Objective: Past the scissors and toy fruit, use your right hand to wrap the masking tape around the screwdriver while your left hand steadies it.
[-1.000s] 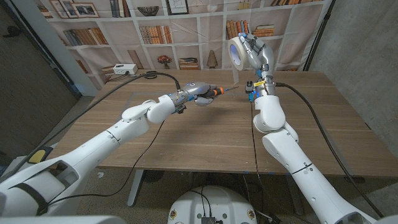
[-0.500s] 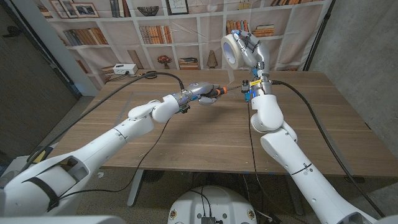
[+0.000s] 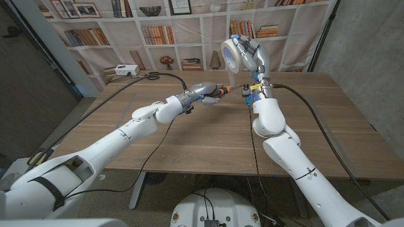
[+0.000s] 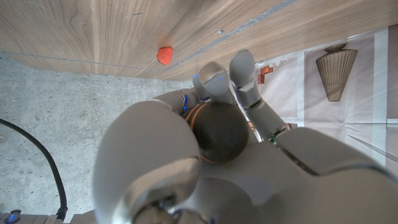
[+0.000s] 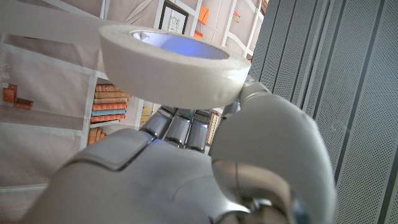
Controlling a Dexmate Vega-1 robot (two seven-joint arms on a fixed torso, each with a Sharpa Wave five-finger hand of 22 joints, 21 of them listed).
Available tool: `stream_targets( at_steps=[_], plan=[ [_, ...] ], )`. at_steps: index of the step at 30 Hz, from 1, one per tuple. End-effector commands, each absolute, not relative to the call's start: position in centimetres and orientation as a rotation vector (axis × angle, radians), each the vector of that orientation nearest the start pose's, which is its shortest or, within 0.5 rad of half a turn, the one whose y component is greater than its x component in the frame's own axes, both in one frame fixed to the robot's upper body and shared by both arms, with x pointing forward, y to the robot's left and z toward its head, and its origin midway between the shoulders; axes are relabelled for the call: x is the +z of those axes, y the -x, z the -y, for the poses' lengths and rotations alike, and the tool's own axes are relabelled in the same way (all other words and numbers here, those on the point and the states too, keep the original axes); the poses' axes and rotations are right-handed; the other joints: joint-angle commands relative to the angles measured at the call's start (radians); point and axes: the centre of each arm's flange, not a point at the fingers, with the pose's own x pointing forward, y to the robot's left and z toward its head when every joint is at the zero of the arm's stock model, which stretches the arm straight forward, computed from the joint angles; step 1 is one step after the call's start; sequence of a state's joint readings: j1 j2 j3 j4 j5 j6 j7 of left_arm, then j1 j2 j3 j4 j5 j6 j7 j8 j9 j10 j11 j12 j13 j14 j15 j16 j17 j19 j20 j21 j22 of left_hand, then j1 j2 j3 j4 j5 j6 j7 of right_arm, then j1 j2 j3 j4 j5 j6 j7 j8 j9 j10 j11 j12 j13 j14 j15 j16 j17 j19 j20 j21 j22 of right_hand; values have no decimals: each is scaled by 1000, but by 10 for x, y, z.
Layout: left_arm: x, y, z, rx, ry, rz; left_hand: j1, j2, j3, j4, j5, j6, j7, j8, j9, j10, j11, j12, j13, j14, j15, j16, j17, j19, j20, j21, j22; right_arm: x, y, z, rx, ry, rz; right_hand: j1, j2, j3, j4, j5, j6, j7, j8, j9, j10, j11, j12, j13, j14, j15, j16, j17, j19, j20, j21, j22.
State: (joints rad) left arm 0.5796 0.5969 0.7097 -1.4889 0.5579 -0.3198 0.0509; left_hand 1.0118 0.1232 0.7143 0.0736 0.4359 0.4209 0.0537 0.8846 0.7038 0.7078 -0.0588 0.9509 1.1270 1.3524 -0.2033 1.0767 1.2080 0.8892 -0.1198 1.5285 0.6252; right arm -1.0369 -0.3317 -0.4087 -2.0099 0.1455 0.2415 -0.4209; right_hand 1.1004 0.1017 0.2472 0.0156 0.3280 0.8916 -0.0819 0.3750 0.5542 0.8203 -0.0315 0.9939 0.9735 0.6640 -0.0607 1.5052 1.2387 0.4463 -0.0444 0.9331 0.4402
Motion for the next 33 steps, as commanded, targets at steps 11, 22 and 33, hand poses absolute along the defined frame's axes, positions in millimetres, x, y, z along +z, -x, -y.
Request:
stream_targets(
  at_steps=[11,22,33],
  plan=[
    [45,-602,-130,-263,-1377,1007,-15,23,28,22,-2,-8,3,12,1,1,-1,9,-1,2,-2,3,-1,-1,-88,9,10,57,-464,169,-24,-45,1090,70,62,9,4,-3,91,79,1,2,56,-57,0,-4,-6,-147,12,4,-10,-29,21,-7],
    [50,-604,-128,-225,-1351,1008,-18,24,29,21,-4,-12,4,20,0,2,-4,10,-7,4,-2,2,-1,-1,-87,4,4,49,-462,172,13,-57,1058,77,66,14,0,-6,99,86,-2,-3,64,-52,0,-10,-1,-148,17,4,-4,-25,39,-16],
    [45,-602,-124,-243,-1351,996,-20,24,29,21,-5,-12,0,25,-7,-1,-4,15,-4,7,-1,-1,-3,3,-90,3,2,67,-474,161,58,-66,1078,78,63,16,-1,-10,98,86,-6,-6,61,-50,1,-8,1,-147,19,4,-9,-28,51,-24]
  ],
)
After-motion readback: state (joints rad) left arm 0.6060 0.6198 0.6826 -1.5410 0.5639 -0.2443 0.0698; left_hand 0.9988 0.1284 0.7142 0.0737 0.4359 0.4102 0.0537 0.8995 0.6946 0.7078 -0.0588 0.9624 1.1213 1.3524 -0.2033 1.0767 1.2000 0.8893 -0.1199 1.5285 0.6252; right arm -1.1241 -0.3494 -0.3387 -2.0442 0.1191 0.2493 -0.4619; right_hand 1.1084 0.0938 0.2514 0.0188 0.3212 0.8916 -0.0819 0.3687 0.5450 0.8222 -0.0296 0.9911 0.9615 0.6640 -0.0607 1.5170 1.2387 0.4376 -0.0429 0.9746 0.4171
